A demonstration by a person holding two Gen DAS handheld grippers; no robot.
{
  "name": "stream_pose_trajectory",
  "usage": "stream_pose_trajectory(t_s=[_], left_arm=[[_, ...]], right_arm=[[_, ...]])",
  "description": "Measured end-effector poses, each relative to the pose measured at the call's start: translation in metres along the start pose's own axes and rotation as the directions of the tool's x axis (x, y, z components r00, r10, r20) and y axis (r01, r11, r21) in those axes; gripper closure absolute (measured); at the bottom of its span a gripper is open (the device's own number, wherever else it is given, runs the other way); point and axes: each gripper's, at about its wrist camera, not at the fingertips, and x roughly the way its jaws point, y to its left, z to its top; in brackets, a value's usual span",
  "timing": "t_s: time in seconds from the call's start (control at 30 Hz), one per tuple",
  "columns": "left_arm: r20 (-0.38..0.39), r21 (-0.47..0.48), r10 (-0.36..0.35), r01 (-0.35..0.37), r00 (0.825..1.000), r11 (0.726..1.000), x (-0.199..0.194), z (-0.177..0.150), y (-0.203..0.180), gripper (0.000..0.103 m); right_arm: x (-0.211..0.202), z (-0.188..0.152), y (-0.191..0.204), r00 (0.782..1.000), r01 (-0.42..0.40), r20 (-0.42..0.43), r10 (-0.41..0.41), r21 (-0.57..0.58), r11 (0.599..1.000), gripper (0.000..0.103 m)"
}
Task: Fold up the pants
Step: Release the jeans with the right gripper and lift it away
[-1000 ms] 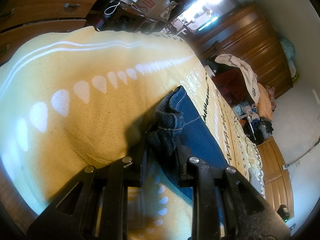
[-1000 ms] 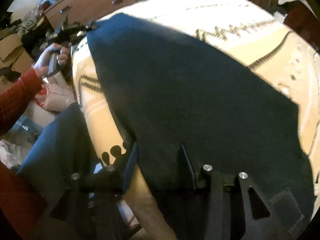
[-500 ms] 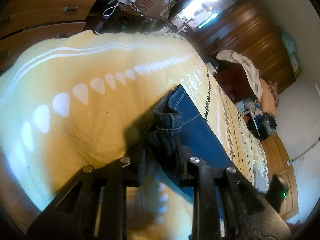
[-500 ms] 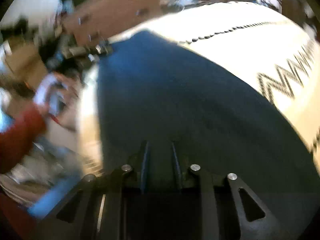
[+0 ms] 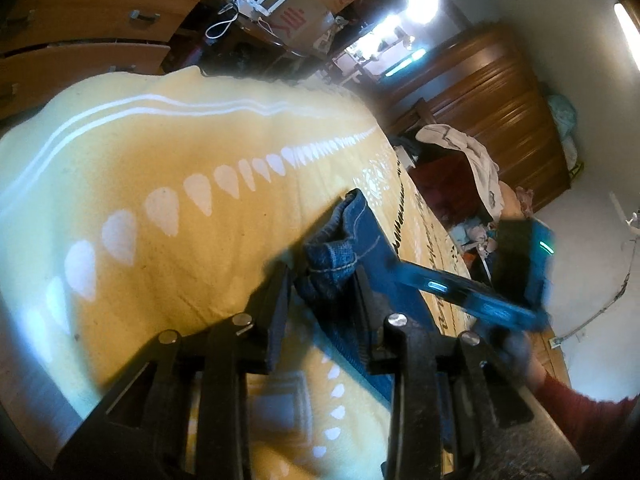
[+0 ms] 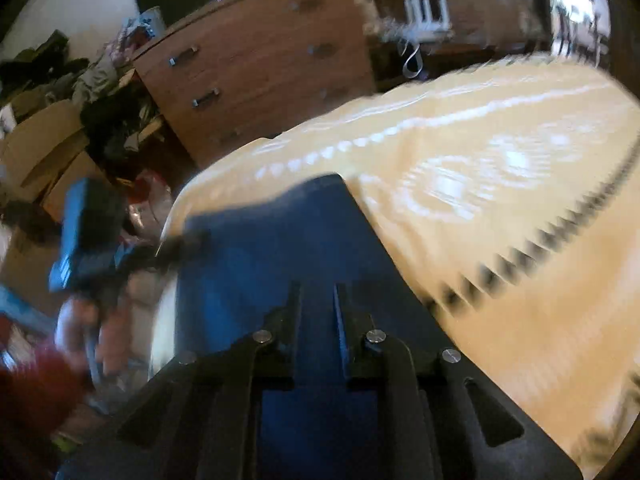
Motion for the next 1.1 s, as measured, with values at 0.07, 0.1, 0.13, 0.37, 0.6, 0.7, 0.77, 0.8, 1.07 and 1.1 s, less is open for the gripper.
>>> stream_pose_trajectory(t_s=[0.07,0.1,0.13,0.37,0.6,0.7,0.77,0.8,1.07,1.1], left_arm=[[0.002,-0.008,-0.003,0.003,1.000,1.000,0.000,0.001,-0.001,0.074],[0.004,-0.009,-0.004,0.004,1.000,1.000,-0.001,0.001,-0.001,0.074],[0.008,-0.009,-0.007,0.007,1.000,1.000,0.000,0.001,-0.001,0.074],[0.022,-0.010,-0.015,0.015,1.000,1.000,0.001,-0.001,-0.002,0.073],[0.033,0.024,0.040,-0.040,0.999,0.999,0.004,-0.005,-0.006,0.079],[0.034,0.013,0.042,-0.043,0.999,0.999,0.003,-0.005,-0.004,0.079],[0.025,-0.004,0.029,-0.029,0.999,1.000,0.003,-0.003,-0.001,0.079],[0.020,-0.007,0.027,-0.027,0.999,1.000,0.003,-0.002,0.000,0.078],[0.013,0.000,0.046,-0.046,0.999,0.999,0.004,-0.001,-0.002,0.078],[0.010,0.003,0.054,-0.054,0.998,0.999,0.004,0.000,-0.003,0.078]], right_arm=[[0.034,0.010,-0.007,1.000,0.006,-0.028,-0.005,0.025,1.000,0.084],[0.038,0.010,-0.008,1.000,0.007,0.002,-0.007,0.029,1.000,0.084],[0.037,0.011,-0.006,1.000,0.013,0.005,-0.014,0.027,1.000,0.083],[-0.060,-0.061,0.021,0.996,0.009,0.089,-0.011,0.031,0.999,0.069],[-0.122,-0.221,0.001,0.996,0.039,0.063,-0.060,0.294,0.955,0.077],[-0.146,-0.240,-0.003,0.991,0.071,0.087,-0.106,0.335,0.940,0.086],[-0.175,-0.250,-0.008,0.976,0.127,0.123,-0.180,0.350,0.928,0.068],[-0.191,-0.256,-0.016,0.966,0.148,0.146,-0.215,0.370,0.917,0.064],[-0.275,-0.353,-0.182,0.876,0.343,0.048,-0.480,0.639,0.689,0.092],[-0.279,-0.357,-0.194,0.883,0.328,0.045,-0.467,0.652,0.684,0.103]])
